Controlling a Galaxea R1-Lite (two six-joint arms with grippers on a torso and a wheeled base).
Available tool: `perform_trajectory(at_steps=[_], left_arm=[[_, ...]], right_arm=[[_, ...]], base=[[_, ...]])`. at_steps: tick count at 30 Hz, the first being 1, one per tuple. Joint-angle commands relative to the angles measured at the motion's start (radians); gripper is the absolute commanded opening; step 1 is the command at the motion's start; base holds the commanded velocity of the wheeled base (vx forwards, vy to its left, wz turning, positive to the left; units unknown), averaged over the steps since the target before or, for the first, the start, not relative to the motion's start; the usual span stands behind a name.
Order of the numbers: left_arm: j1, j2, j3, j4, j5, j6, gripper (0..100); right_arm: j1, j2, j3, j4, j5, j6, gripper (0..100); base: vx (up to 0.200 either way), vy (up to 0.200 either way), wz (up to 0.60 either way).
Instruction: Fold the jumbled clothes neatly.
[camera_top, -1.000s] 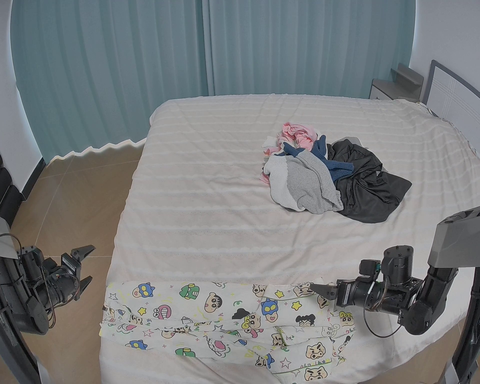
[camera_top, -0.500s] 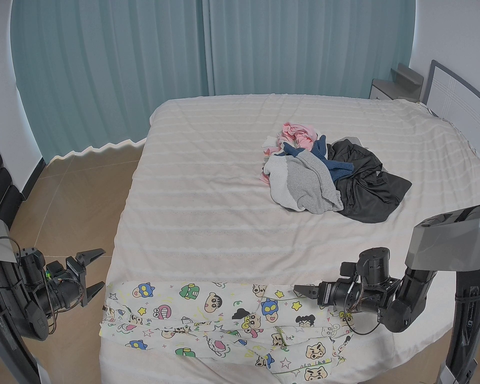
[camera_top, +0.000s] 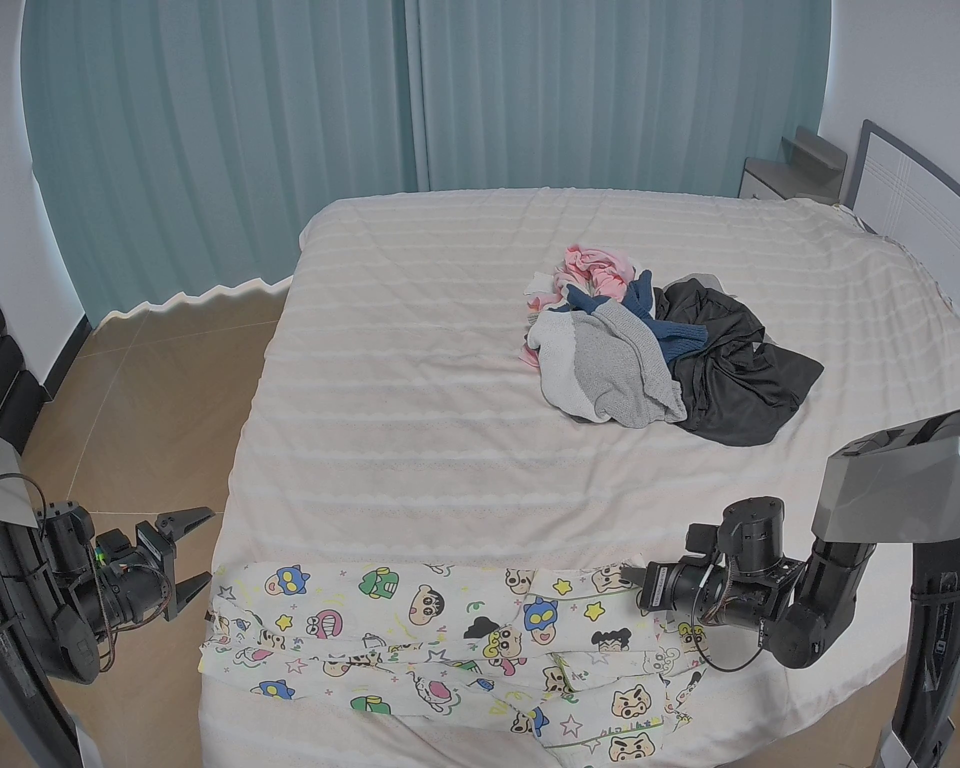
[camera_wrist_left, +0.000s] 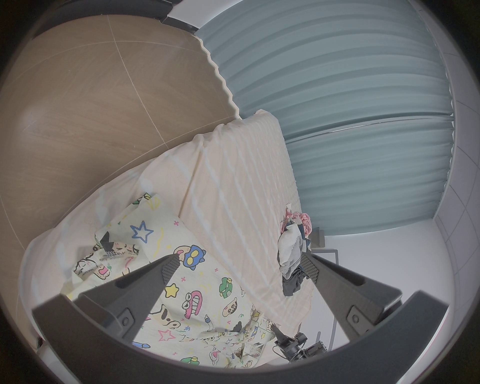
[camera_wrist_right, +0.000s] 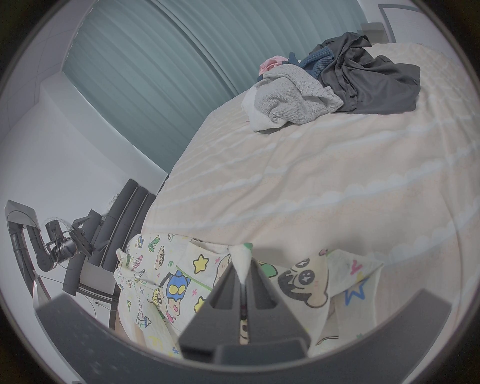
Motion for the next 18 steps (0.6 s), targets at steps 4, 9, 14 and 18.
perform_trajectory(at_steps=[4, 9, 14, 18], left_arm=[[0.0, 0.008, 0.0, -0.018, 0.001, 0.0, 100], [0.0, 0.008, 0.003, -0.018, 0.002, 0.0, 100], [0.0, 0.011, 0.006, -0.018, 0.002, 0.026, 100], [0.0, 0.035, 0.012, -0.018, 0.002, 0.072, 100]], right_arm=[[-0.004, -0.026, 0.038, 0.01, -0.004, -0.008, 0], [-0.006, -0.014, 0.047, 0.011, -0.004, -0.031, 0], [-0.006, -0.014, 0.042, 0.013, -0.007, -0.034, 0], [-0.004, -0.024, 0.038, 0.008, -0.01, -0.037, 100]], base=[[0.0, 0.0, 0.0], [0.0, 0.0, 0.0], [0.0, 0.0, 0.0], [0.0, 0.0, 0.0]])
